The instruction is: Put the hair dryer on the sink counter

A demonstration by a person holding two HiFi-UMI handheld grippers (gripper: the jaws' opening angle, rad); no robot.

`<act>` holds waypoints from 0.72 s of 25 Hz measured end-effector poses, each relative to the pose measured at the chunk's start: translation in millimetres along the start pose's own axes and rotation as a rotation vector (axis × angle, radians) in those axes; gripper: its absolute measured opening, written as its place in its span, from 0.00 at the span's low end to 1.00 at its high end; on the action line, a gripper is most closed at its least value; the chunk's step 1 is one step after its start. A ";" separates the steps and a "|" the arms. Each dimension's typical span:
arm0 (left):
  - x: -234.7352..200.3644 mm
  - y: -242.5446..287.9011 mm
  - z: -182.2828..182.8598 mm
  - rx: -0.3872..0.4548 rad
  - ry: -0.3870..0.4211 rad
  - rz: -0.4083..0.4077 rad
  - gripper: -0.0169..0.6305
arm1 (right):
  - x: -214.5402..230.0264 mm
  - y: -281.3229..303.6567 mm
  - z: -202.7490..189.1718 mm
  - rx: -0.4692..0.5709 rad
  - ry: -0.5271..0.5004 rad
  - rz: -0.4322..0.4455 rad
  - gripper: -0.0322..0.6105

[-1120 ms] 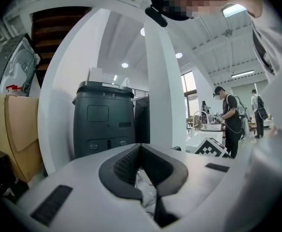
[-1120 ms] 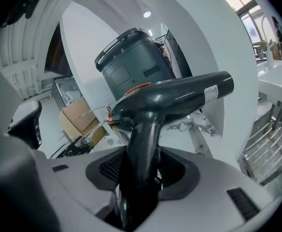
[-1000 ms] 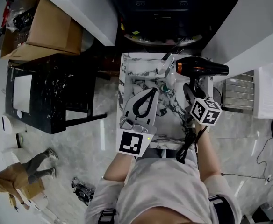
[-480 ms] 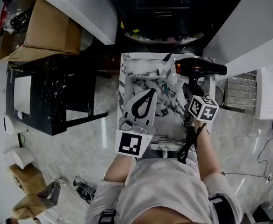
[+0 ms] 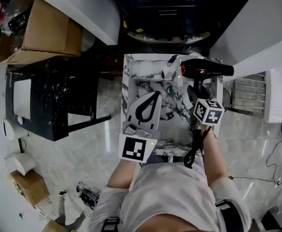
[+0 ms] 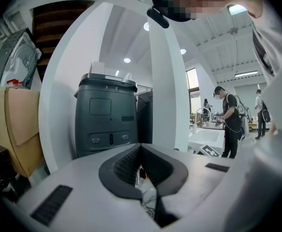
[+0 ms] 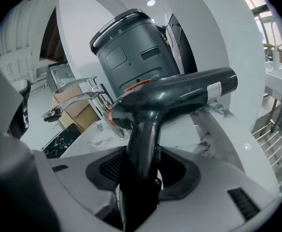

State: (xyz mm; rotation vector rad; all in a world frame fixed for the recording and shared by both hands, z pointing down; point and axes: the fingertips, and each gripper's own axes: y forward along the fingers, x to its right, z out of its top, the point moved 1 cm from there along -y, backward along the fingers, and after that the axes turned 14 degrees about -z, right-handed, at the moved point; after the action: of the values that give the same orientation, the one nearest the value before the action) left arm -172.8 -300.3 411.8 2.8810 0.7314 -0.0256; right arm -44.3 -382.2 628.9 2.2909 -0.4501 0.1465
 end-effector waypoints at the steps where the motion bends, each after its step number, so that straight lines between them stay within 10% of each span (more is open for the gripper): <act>1: 0.1 0.1 -0.2 0.000 -0.001 -0.001 0.05 | 0.7 0.4 -1.1 -0.001 -0.006 0.000 0.34; 18: -6.6 -3.3 -4.3 -0.013 -0.011 0.003 0.05 | 7.7 13.1 -15.9 -0.019 -0.053 -0.034 0.34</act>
State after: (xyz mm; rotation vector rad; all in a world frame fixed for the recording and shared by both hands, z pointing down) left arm -180.2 -299.9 415.9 2.8668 0.7231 -0.0356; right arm -41.3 -381.1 650.7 2.2864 -0.4382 0.0641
